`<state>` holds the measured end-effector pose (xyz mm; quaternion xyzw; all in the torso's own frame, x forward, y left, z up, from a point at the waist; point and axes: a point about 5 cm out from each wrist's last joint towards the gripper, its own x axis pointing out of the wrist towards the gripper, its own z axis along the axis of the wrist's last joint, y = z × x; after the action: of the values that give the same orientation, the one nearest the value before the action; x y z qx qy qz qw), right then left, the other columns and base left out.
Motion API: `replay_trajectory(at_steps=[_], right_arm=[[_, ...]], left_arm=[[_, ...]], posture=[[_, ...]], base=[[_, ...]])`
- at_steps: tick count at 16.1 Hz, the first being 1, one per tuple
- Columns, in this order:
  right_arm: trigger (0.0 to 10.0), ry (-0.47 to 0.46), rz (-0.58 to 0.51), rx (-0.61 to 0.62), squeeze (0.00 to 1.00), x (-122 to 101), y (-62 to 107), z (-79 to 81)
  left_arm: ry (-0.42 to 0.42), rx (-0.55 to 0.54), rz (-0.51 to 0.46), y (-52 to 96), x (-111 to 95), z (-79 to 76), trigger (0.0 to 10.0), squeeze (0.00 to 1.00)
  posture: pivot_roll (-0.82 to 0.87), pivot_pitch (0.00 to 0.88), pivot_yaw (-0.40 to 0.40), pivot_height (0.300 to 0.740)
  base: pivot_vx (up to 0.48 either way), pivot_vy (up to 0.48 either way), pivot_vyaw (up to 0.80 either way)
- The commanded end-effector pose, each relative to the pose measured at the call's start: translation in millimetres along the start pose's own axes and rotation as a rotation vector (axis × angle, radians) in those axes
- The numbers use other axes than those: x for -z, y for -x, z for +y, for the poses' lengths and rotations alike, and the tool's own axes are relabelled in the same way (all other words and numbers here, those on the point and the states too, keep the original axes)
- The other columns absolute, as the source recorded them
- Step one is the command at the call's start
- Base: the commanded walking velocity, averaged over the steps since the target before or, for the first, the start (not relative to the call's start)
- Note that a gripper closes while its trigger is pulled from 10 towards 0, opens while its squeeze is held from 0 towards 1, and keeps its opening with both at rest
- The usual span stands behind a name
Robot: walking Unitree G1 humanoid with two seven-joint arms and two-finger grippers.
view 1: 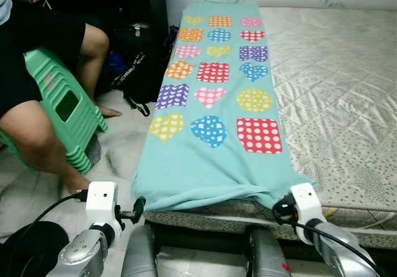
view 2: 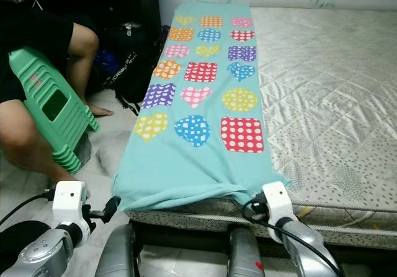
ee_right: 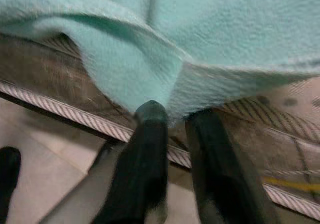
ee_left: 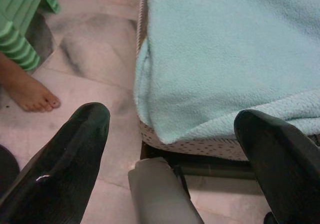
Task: Clean up the room
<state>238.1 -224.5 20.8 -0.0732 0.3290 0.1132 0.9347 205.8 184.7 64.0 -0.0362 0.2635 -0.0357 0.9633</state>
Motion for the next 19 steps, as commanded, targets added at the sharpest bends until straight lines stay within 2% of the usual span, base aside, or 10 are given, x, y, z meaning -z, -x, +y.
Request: replay_trajectory(at_steps=[1,3,5,9,12,13,14,15,16,19], right_arm=[[10.0,0.02,-0.01,-0.001,1.0,-4,1.8,0.5],[10.0,0.081,-0.003,0.014,1.0,-7,3.0,-2.7],[10.0,0.17,0.014,0.103,1.0,-13,4.1,-18.4],[10.0,0.176,-0.182,0.259,1.0,-67,2.6,-39.6],[10.0,0.123,-0.286,0.269,1.0,-89,1.1,-35.8],[10.0,0.119,-0.311,0.235,1.0,-93,-1.1,-26.9],[10.0,0.113,-0.326,0.191,0.47,-91,-2.4,-17.3],[10.0,0.12,-0.318,0.187,0.47,-89,-3.1,-15.1],[10.0,0.132,-0.302,0.178,0.0,-82,-3.5,-10.4],[10.0,0.233,-0.255,0.216,0.0,-66,-1.6,-4.6]], left_arm=[[-0.011,-0.005,0.006,-0.2,0,2.0,10.0,0.0],[-0.01,-0.002,0.005,-1.6,0,1.0,10.0,0.0],[-0.01,0.0,-0.002,-3.4,-1,0.2,10.0,0.0],[0.015,-0.003,-0.069,-7.1,-11,-1.0,10.0,0.0],[0.02,-0.015,-0.09,-8.6,-13,-1.4,10.0,0.0],[0.019,-0.015,-0.094,-9.3,-14,-2.1,10.0,0.0],[0.019,-0.014,-0.096,-9.9,-14,-2.3,10.0,0.0],[0.019,-0.014,-0.098,-10.1,-14,-2.4,10.0,0.0],[0.018,-0.012,-0.099,-10.4,-14,-3.2,10.0,0.0],[0.013,-0.002,-0.094,-11.5,-13,-5.1,10.0,0.0]], posture=[[0.0,0.028,0.024,0.569],[-0.01,0.025,0.022,0.569],[-0.01,0.022,0.021,0.569],[-0.02,0.016,0.017,0.569],[-0.02,0.014,0.014,0.569],[-0.02,0.014,0.014,0.569],[-0.02,0.014,0.014,0.569],[-0.02,0.014,0.014,0.569],[-0.02,0.016,0.014,0.569],[-0.03,0.019,0.02,0.569]], base=[[0.0,0.0,0.0],[0.0,0.0,0.0],[0.0,0.0,0.0],[0.0,0.0,0.0],[0.0,0.0,0.0],[0.0,0.0,0.0],[0.0,0.0,0.0],[0.0,0.0,0.0],[0.0,0.0,0.0],[0.0,0.0,0.0]])
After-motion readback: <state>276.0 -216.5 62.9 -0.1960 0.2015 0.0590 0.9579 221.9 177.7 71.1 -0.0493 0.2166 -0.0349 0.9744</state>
